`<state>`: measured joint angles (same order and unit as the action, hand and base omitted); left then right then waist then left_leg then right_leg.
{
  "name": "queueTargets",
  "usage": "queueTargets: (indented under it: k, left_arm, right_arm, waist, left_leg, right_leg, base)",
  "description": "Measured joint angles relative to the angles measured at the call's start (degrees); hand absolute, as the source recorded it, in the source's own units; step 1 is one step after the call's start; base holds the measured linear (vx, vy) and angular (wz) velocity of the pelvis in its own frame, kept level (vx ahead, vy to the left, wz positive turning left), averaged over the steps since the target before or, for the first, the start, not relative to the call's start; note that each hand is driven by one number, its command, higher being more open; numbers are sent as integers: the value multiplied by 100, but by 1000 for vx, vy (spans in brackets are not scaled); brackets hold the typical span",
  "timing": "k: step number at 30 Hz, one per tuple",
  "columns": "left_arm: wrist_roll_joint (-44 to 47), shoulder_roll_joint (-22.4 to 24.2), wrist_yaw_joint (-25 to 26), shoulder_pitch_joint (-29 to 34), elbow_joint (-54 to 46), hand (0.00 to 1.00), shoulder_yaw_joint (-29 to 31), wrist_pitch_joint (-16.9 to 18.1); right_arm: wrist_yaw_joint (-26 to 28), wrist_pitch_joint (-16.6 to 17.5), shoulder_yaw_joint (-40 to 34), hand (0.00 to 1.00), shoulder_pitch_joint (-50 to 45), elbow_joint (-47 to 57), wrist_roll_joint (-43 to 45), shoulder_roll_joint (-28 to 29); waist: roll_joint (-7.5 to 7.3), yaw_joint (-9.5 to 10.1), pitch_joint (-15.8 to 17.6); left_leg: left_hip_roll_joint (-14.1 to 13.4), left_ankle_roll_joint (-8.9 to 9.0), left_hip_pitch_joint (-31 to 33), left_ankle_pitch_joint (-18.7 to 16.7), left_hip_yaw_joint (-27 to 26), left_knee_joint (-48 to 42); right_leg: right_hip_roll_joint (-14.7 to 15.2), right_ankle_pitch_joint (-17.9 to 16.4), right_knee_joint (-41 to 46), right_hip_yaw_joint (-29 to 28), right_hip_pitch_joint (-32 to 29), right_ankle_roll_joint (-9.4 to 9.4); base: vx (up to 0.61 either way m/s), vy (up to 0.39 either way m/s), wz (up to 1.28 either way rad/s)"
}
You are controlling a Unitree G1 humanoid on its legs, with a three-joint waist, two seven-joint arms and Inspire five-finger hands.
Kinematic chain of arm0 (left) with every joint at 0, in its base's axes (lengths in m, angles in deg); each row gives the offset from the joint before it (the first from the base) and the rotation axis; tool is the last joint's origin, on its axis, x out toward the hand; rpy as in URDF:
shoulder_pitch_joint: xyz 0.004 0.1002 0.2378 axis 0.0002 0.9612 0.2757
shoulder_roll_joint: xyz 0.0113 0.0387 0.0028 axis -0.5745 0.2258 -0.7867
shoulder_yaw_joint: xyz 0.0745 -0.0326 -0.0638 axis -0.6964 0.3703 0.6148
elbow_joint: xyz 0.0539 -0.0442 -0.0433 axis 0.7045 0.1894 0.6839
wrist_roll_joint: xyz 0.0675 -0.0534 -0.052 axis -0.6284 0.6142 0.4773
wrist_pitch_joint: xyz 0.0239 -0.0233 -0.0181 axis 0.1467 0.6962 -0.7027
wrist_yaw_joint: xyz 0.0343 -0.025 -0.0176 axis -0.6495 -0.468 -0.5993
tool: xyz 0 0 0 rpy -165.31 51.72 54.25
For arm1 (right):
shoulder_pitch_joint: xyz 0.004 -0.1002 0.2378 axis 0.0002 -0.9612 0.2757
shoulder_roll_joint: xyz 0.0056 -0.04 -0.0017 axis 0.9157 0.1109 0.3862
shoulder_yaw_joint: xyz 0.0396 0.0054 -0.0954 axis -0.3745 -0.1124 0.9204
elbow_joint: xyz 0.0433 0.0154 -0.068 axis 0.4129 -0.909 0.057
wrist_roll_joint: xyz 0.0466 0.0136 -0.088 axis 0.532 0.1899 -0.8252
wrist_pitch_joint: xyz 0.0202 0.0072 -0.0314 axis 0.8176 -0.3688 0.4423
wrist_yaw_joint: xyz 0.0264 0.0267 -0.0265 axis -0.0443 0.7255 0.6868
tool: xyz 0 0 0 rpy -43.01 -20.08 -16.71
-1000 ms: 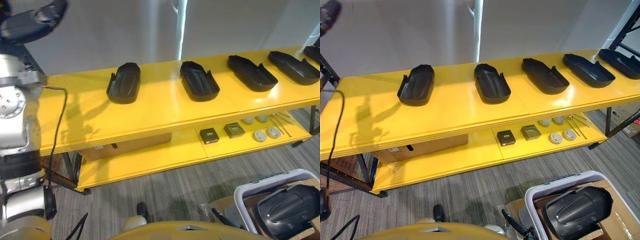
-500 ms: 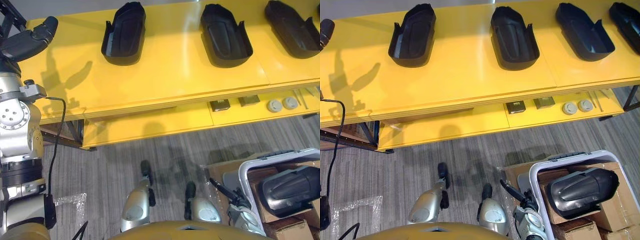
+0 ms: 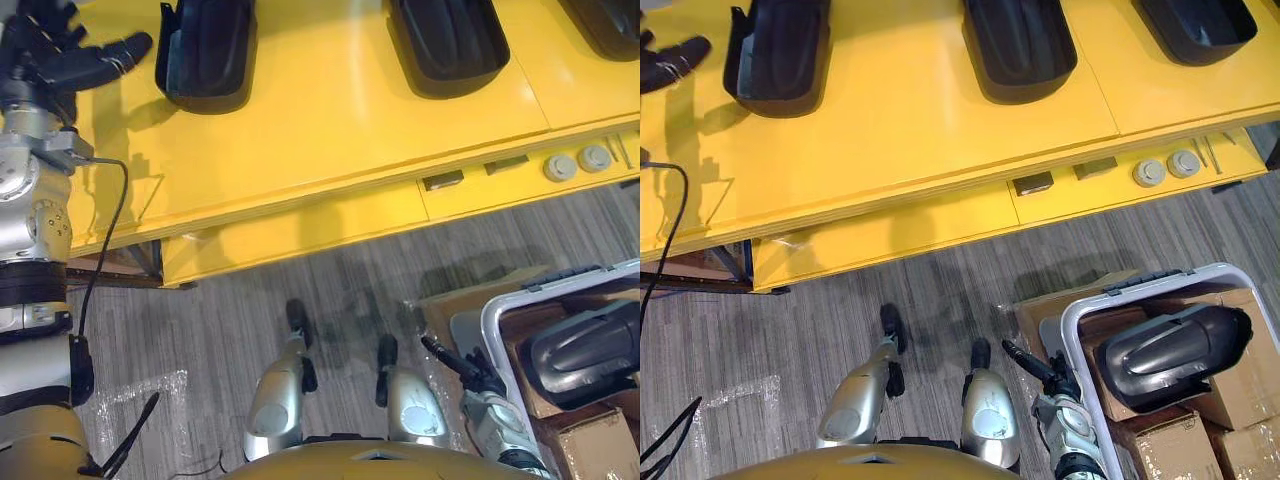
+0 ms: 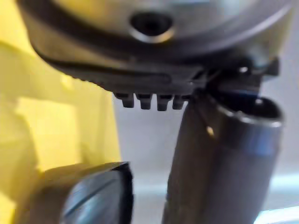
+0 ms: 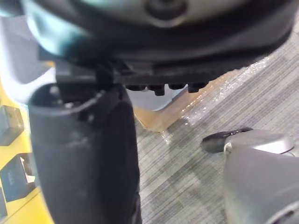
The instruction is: Walk over and take three plastic housings, then place them on the shelf
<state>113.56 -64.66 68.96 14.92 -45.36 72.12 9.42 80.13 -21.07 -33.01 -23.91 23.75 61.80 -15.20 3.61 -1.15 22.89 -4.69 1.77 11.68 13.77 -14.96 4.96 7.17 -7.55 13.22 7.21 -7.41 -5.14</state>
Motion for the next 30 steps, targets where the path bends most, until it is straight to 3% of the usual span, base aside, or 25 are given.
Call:
queueTargets:
  k: [6, 15, 22, 27, 30]
  left_arm:
    - [-50, -69, -25, -373, 619, 100, -366, -549]
    - [-676, -122, 385, -598, 755, 100, -523, -681]
    - [-2085, -121, 1113, -857, 994, 100, -602, -966]
    - [-2912, -121, 1203, -909, 965, 100, -617, -1017]
    - [-2936, -122, 1169, -950, 928, 100, -722, -1014]
  right_arm:
    - [21, -32, 68, 100, -9, 172, 0, 3]
    - [80, -149, 228, 100, -27, 200, 1, 3]
    - [112, -151, 395, 100, -121, 456, 9, 18]
    - [122, -167, 497, 100, -121, 523, 15, 18]
    - [126, -169, 498, 100, -121, 615, 15, 15]
  waist:
    - [23, -117, 156]
    - [24, -231, 193]
    - [27, -358, 200]
    - [35, -374, 204]
    - [67, -375, 222]
  left_leg:
    - [-27, -1, -26, 5, -108, 3]
    - [-24, 26, -28, -15, -193, 6]
    - [-11, 49, -27, -35, -200, 7]
    - [-11, 49, -27, -34, -210, 6]
    - [-10, 49, -27, -35, -208, 6]
  right_leg:
    - [-4, -86, 257, -120, -163, 5]
    - [10, -92, 357, -199, -261, -4]
    - [27, -93, 363, -202, -268, -7]
    - [28, -94, 361, -208, -272, -7]
    - [31, -93, 361, -209, -270, -7]
  base:
    - [-3, -28, -9]
    - [2, -9, -4]
    - [0, 0, 0]
    - [0, 0, 0]
    - [0, 0, 0]
